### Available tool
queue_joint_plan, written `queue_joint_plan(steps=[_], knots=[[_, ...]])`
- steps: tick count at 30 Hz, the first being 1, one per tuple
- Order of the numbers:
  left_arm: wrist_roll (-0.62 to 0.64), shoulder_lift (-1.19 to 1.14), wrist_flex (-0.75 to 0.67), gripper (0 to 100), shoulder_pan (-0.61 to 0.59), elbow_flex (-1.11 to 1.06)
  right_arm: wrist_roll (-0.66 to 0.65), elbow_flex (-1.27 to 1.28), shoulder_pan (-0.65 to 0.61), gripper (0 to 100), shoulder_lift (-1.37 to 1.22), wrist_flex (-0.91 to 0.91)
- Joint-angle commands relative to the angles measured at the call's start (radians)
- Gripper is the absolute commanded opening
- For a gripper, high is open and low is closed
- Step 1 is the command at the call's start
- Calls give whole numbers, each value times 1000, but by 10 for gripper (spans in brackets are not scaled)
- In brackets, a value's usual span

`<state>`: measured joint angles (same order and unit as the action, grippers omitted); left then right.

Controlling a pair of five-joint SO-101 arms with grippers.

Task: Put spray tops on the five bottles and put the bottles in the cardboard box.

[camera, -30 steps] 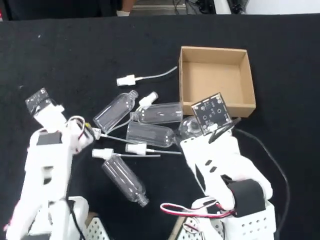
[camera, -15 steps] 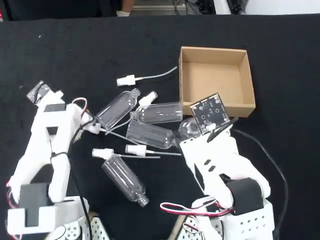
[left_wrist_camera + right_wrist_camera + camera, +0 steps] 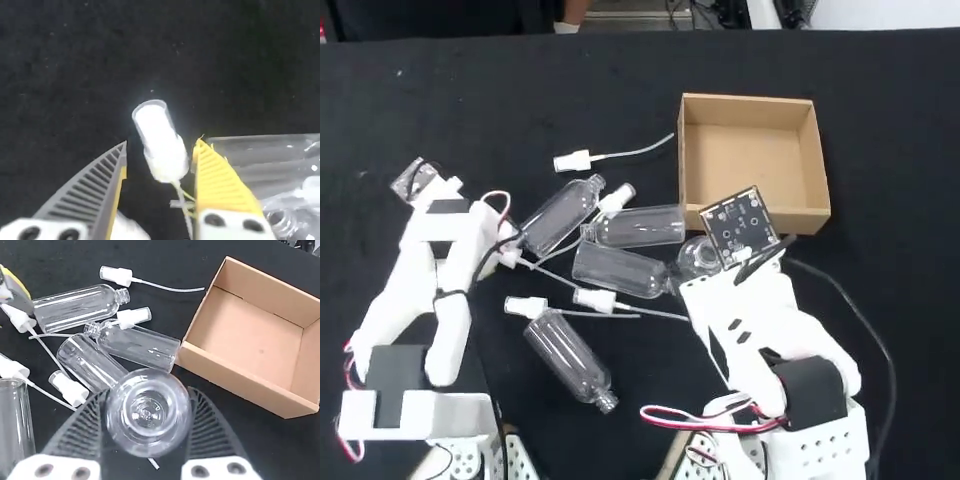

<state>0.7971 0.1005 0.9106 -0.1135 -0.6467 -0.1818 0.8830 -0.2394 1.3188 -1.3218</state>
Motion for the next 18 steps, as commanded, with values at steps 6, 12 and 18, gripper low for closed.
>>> queue_joint_plan(steps=[6,12,18], knots=[[86,-137,-18,207,13,76,3,-10,-11,11,16,25],[81,-143,91,182,10,154,3,-10,-11,11,16,26],[-78,-143,109,53,-2,234,8,-10,-12,11,16,66]])
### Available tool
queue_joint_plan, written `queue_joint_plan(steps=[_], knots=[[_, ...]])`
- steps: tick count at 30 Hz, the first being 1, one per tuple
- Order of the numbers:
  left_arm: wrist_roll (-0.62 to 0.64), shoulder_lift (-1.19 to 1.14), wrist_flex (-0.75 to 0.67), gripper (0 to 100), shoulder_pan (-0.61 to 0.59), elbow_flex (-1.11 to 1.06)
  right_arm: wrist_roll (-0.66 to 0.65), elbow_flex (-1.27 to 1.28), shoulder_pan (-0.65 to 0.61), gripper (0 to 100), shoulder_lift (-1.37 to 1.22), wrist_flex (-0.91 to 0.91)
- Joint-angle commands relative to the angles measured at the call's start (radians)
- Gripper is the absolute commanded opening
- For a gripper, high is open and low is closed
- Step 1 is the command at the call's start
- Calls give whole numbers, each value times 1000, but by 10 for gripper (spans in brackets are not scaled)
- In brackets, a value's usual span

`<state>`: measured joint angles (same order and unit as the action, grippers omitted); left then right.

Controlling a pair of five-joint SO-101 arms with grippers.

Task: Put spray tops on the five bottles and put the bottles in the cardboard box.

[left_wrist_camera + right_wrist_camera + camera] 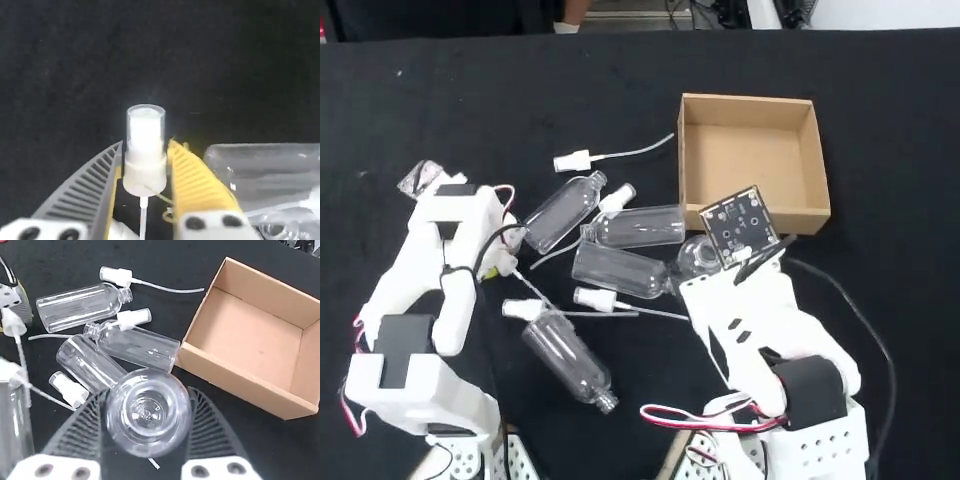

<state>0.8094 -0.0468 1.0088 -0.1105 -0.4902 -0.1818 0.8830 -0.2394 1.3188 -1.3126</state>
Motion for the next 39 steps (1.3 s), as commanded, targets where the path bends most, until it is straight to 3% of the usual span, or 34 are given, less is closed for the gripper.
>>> queue_joint_plan(steps=[1,6,12,16,26,29,35,39], knots=[[-98,5,11,47,-8,79,8,-10,-12,11,16,71],[-176,31,31,30,-22,128,12,-12,-12,11,13,186],[-460,199,207,30,-39,343,226,90,-129,11,10,405],[-611,319,184,30,-28,469,180,179,-227,11,5,520],[-577,560,-14,30,226,634,127,249,-238,11,4,534],[-577,638,-17,30,323,627,64,237,-238,11,4,493],[-575,770,-14,30,484,547,58,208,-238,11,4,470],[-575,878,-58,30,532,432,58,211,-239,11,4,470]])
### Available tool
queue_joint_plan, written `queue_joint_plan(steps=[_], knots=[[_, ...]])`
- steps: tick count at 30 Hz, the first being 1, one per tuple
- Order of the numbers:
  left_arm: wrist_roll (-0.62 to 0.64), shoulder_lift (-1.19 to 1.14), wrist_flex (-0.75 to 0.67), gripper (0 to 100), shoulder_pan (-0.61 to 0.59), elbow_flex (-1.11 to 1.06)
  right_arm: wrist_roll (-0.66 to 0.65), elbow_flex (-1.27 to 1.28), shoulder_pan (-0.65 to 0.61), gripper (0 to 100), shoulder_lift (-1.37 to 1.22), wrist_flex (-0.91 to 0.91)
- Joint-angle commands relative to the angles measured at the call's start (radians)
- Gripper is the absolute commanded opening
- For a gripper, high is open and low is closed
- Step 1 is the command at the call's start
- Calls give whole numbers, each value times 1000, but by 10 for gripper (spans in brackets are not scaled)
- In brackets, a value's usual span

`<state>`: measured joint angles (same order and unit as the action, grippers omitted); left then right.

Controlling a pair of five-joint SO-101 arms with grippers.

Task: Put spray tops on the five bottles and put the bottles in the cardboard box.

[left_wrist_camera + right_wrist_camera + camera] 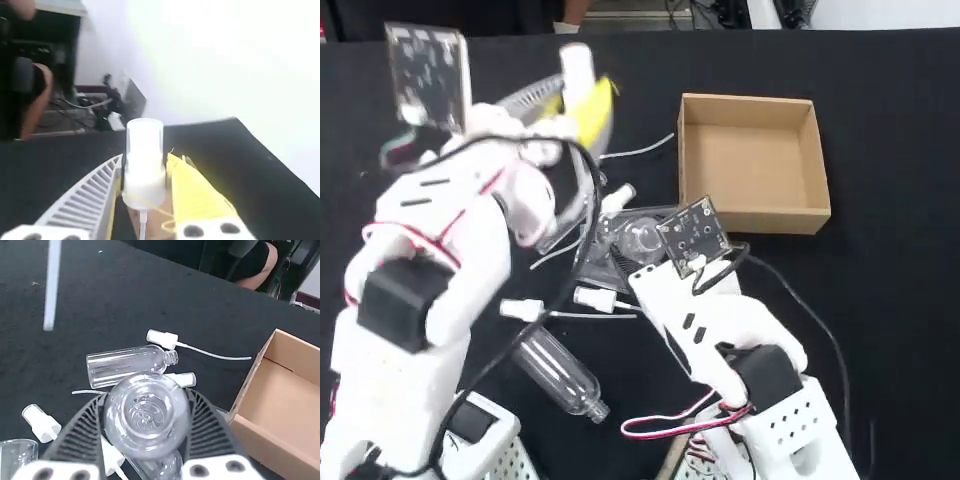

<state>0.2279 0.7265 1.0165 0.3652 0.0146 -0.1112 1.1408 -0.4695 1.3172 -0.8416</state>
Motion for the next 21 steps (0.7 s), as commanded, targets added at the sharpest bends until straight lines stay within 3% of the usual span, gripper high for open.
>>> queue_joint_plan(steps=[1,10,16,21], knots=[[6,133,-98,30,65,-111,-12,-45,-9,11,5,-2],[8,328,-451,30,166,-493,-8,-27,-12,11,7,2],[12,405,-486,30,173,-545,-6,-18,-12,11,7,14],[110,408,-500,30,170,-539,-6,-18,-12,11,7,14]])
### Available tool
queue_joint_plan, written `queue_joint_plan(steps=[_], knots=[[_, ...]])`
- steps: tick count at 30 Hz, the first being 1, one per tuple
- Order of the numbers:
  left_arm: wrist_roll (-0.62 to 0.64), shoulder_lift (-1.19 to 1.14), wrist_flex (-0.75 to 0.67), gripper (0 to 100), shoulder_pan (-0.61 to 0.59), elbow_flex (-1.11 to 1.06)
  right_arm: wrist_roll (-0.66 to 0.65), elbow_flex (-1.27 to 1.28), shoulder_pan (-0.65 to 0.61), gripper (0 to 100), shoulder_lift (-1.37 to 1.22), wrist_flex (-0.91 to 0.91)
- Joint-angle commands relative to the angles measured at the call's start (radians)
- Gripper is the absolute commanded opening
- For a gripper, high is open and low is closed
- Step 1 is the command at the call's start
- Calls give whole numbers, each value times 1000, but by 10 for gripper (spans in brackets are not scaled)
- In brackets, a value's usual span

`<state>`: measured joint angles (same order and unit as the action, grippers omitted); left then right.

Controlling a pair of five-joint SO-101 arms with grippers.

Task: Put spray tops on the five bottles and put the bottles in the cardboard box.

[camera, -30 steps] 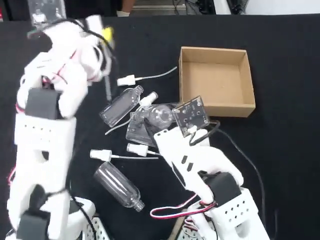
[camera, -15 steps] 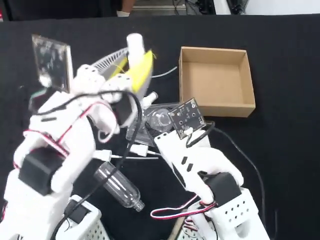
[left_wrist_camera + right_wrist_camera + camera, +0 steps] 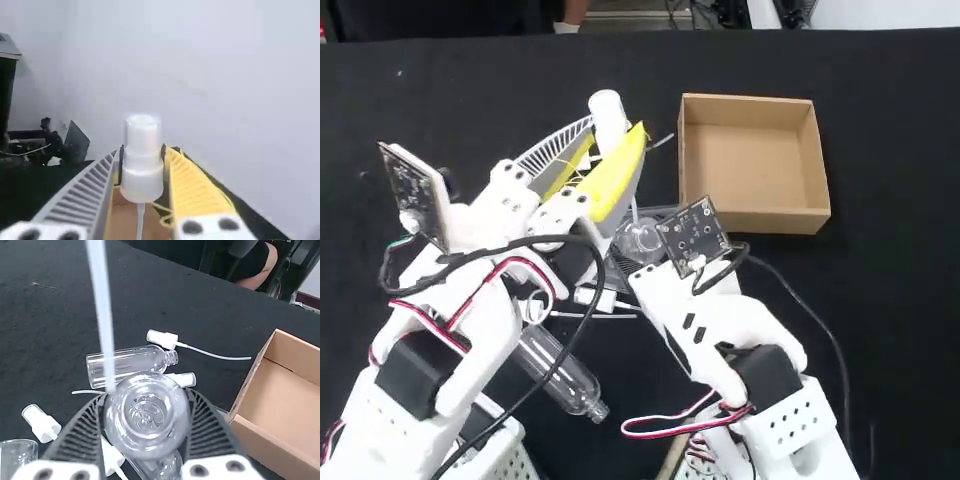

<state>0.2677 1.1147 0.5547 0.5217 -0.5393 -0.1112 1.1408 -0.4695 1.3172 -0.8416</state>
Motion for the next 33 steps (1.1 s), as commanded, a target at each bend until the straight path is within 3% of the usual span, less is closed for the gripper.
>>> queue_joint_plan(steps=[1,17,33], knots=[[75,21,-48,30,15,12,-6,-18,-12,11,7,14],[74,-133,-104,30,7,-18,-6,-18,-11,11,16,8],[0,-58,-97,30,5,-163,-5,-19,-11,11,8,14]])
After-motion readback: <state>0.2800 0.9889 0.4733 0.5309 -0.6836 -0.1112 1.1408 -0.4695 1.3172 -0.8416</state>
